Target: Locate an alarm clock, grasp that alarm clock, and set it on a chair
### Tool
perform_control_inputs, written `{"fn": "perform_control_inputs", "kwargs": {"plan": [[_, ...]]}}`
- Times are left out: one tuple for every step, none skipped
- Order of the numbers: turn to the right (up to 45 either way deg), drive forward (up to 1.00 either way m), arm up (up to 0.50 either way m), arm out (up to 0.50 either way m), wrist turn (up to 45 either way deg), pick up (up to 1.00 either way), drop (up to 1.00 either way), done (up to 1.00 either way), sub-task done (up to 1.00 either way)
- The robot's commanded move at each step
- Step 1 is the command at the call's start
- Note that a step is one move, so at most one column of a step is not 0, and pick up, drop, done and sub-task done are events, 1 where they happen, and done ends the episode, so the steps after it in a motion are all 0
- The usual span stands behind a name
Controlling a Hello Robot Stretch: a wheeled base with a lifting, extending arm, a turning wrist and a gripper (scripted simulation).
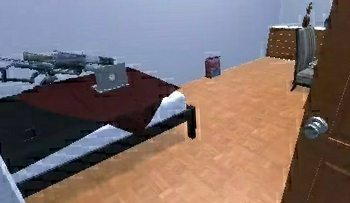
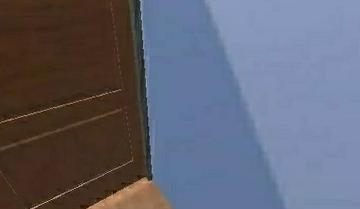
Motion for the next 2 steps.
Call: {"fn": "perform_control_inputs", "kwargs": {"plan": [[0.0, 1.0, 0.0, 0.0, 0.0, 0.0, 0.0, 0.0, 0.0], [-21.0, 0.0, 0.0, 0.0, 0.0, 0.0, 0.0, 0.0, 0.0]]}}
